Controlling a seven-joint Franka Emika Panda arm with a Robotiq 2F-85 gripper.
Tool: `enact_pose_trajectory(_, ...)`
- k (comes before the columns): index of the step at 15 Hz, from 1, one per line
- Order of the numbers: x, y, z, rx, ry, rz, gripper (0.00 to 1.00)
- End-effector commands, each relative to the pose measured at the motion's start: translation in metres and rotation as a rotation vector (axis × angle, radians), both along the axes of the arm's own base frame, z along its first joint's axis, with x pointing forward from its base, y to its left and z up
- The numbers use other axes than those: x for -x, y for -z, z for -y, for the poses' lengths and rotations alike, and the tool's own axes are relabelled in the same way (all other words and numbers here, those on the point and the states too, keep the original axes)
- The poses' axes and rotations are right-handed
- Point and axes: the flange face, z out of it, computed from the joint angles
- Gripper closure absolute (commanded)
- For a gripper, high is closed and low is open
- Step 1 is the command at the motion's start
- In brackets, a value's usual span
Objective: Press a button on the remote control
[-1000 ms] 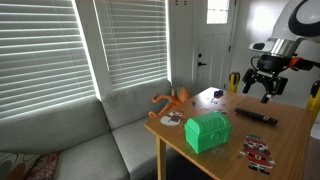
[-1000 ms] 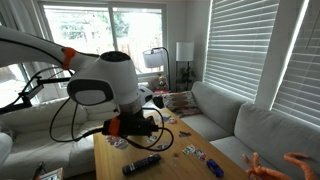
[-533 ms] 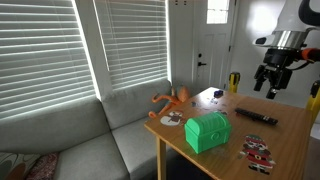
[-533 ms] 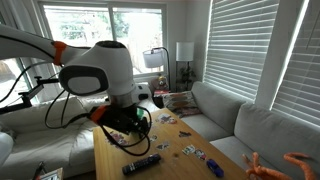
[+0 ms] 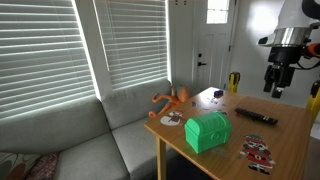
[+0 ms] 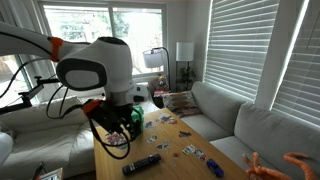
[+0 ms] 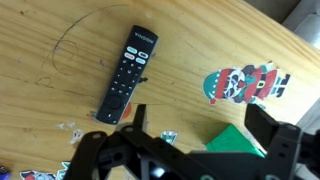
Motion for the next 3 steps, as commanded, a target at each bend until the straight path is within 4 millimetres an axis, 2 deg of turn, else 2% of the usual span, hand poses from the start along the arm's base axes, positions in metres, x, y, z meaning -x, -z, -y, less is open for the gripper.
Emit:
enact_pose_trajectory(1, -0.0001, -0.0004, 0.0000, 0.000, 0.000, -0.001, 0.00)
enact_pose_trajectory(3, -0.0002, -0.0004, 0.0000, 0.000, 0.000, -0.001, 0.00)
